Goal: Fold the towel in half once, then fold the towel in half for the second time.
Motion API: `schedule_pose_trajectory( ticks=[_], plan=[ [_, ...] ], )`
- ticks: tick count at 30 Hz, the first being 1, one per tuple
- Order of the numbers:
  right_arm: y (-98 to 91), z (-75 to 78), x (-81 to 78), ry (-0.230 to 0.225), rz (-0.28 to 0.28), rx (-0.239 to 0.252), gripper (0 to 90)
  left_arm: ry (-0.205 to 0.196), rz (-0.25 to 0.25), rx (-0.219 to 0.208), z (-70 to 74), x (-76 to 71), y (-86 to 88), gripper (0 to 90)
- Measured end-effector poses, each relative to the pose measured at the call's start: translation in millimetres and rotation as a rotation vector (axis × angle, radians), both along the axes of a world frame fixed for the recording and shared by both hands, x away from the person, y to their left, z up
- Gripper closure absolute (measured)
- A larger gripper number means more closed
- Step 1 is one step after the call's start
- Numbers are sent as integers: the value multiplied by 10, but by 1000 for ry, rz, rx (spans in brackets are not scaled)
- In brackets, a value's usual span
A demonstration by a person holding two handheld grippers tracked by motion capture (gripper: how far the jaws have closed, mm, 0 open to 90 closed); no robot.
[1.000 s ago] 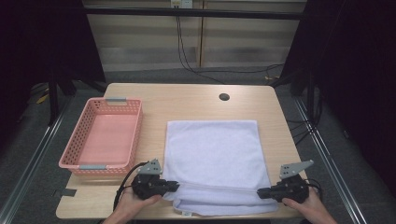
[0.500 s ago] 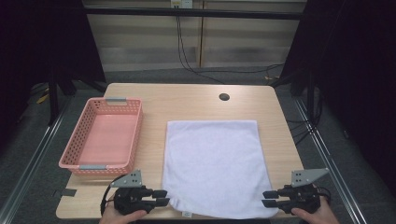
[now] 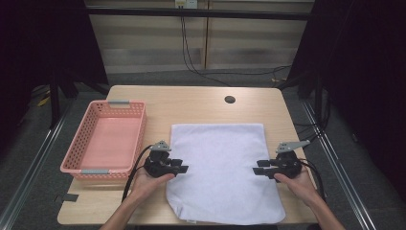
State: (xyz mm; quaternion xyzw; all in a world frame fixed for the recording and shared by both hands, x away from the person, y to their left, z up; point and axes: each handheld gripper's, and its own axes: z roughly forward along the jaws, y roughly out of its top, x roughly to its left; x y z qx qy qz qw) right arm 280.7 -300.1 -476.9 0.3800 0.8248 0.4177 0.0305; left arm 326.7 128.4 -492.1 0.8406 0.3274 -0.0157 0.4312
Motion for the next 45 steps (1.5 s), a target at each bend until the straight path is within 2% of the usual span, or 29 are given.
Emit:
schedule_pose_trajectory(
  ticks=[1,2,3,4,5,7,10,11,12,13,15,19,21,23,25,26,27,28,29,32,33,36,37,38,39,41,43,44,45],
  plan=[
    [51,-66,122,19,-12,-23,543,-6,9,25,-28,20,-13,579],
    [51,-66,122,19,-12,-23,543,-6,9,25,-28,20,-13,571],
    [97,-126,218,14,-26,-63,531,-4,11,20,-44,39,-9,566],
    [97,-126,218,14,-26,-63,531,-4,11,20,-44,39,-9,563],
    [129,-183,294,13,-39,-88,527,-16,21,29,-46,39,-19,559],
    [141,-211,316,11,-35,-94,524,-20,17,61,-81,48,-38,571],
    [145,-213,285,3,-40,-103,517,-27,21,41,-102,33,-13,580],
    [154,-220,229,-19,-35,-118,514,-32,17,37,-110,12,1,585],
    [154,-220,229,-19,-35,-118,514,-32,17,37,-110,12,1,587],
    [144,-210,204,-3,-34,-116,514,-20,17,33,-108,-9,4,587],
    [107,-210,137,6,-18,-103,518,-31,-10,48,-99,-77,-6,601],
    [26,-200,-45,25,-4,-95,520,-14,-38,32,-99,-249,4,603],
    [5,-189,-163,41,14,-91,520,-14,-52,51,-81,-369,8,615],
    [10,-184,-206,44,18,-94,519,0,-53,42,-80,-404,14,615],
    [19,-167,-296,55,45,-105,518,4,-62,53,-68,-466,22,618],
    [28,-159,-378,56,84,-109,517,0,-74,66,-56,-523,26,618],
    [33,-157,-406,65,93,-102,517,15,-72,64,-49,-603,41,618],
    [33,-157,-406,65,93,-102,517,15,-72,64,-49,-603,41,618],
    [40,-154,-475,66,114,-102,517,27,-107,75,-28,-726,61,618],
    [57,-140,-555,76,136,-108,517,44,-123,75,-18,-826,71,616],
    [64,-130,-644,92,145,-107,518,42,-144,80,1,-893,85,615],
    [69,-103,-678,67,137,-121,566,42,-163,67,29,-882,101,630],
    [42,-78,-643,35,112,-93,563,10,-143,23,84,-769,105,627],
    [42,-78,-643,35,112,-93,563,10,-143,23,84,-769,105,618],
    [-32,-8,-512,-12,17,-71,542,-3,-105,16,113,-657,99,617],
    [-64,14,-452,-32,-8,-80,548,-12,-66,13,129,-454,84,617],
    [-181,76,-169,-71,-83,-99,541,-36,-41,20,123,-310,58,637],
    [-181,76,-169,-71,-83,-99,541,-47,-40,9,116,-230,42,637],
    [-228,80,-38,-78,-107,-103,535,-48,-41,9,111,-173,24,636]
  ],
)
